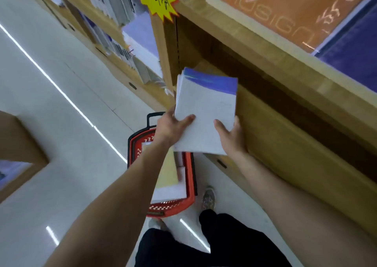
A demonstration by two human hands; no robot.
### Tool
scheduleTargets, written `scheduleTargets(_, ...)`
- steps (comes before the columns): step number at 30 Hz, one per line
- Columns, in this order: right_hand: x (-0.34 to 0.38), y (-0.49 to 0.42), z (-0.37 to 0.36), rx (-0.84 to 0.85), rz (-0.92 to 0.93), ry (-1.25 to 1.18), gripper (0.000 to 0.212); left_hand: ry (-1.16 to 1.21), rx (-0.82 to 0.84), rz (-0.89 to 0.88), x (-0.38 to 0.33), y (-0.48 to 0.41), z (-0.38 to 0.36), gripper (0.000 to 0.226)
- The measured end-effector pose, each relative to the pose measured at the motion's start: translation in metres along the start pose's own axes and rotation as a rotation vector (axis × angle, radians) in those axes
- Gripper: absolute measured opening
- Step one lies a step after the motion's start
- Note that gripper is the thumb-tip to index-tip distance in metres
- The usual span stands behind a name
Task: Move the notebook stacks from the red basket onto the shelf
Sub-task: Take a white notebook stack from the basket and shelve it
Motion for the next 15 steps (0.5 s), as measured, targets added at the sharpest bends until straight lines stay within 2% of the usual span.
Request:
scheduleTargets(9,0.000,-0.067,-0.003,-0.327,-0.046,0.012,0.053,-0.132,0.145,-0.087,-0.022,-0.121,0.010,0.052)
scheduleTargets(15,-0.010,-0.083,-0.019,-0.396,-0.091,-0.021,0.052,-0.088,0.260,-0.174,-0.009,-0.155,0.006,0.060)
Point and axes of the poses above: each hand's wrist, its own y-axis away from the middle knuckle, its own z-axis out of the back of the hand, x = y × z, the point moved 4 cm from there along -y, towards the middle knuckle, and after that the axes turned 13 degrees about x, right-handed, at the moved point
